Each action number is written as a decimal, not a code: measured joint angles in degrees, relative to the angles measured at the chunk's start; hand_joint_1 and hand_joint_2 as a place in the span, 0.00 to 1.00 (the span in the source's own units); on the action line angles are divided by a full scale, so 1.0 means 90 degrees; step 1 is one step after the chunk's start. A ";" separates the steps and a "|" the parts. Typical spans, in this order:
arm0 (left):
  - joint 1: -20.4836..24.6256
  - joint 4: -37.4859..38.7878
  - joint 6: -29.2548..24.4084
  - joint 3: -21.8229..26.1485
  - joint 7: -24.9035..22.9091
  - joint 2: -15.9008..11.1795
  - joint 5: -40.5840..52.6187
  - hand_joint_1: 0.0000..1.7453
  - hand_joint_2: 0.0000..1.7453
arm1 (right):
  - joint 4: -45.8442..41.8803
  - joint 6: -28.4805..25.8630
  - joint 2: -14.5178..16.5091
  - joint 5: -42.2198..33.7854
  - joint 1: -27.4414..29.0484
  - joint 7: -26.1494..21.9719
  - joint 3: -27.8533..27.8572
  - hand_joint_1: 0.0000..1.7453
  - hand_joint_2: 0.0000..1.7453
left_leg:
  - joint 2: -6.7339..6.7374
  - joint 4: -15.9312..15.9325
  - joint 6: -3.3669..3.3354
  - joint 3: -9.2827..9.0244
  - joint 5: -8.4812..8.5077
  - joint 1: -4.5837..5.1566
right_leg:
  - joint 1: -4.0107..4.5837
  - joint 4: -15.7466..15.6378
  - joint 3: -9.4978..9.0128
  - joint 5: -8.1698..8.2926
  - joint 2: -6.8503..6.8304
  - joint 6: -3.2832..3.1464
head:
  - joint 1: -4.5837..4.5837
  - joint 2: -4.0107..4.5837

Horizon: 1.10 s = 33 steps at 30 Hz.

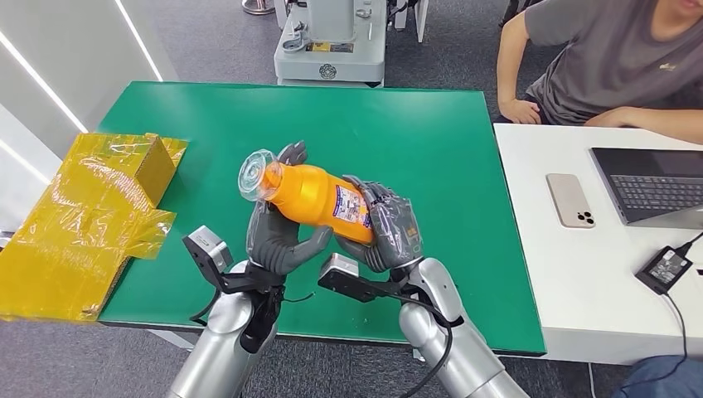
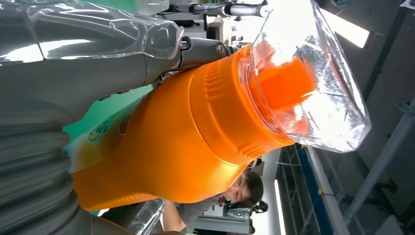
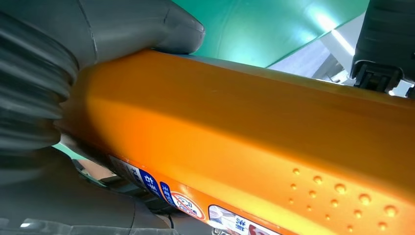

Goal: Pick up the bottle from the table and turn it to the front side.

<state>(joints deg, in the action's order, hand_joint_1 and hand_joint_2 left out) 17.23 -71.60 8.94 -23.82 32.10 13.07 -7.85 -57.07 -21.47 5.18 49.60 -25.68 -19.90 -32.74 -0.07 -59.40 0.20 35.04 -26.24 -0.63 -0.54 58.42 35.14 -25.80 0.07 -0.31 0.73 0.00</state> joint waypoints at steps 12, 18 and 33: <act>-0.0004 0.0116 0.0002 0.0103 0.0020 0.0001 0.0050 0.00 1.00 | 0.0158 0.0290 0.0000 0.0025 -0.0100 -0.0079 -0.0010 1.00 1.00 | 0.0000 0.0000 0.0000 0.0000 0.0000 0.0000 | 0.0000 0.0000 0.0000 0.0000 0.0000 0.0000 | -0.0001 0.0000; -0.0050 0.0118 -0.0028 0.0197 0.0035 0.0002 -0.0028 0.00 1.00 | 0.0224 0.0538 0.0000 0.0058 -0.0163 -0.0119 -0.0043 1.00 1.00 | 0.0000 0.0000 0.0000 0.0000 0.0000 0.0000 | 0.0000 0.0000 0.0000 0.0000 0.0000 0.0000 | -0.0001 0.0000; -0.0128 0.0118 -0.0217 0.0440 0.0040 0.0007 -0.0104 0.00 1.00 | 0.0534 0.0970 -0.0019 0.0044 -0.0334 -0.0347 -0.0319 1.00 1.00 | 0.0000 0.0000 0.0000 0.0000 0.0000 0.0000 | 0.0000 0.0000 0.0000 0.0000 0.0000 0.0000 | -0.0001 0.0000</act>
<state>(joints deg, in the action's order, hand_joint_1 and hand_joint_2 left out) 16.07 -70.53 6.98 -19.86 32.46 13.13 -8.79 -52.27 -12.74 5.01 50.00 -28.68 -23.02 -35.61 -0.07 -59.41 0.20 35.04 -26.24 -0.63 -0.54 58.43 35.14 -25.80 0.07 -0.31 0.73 0.00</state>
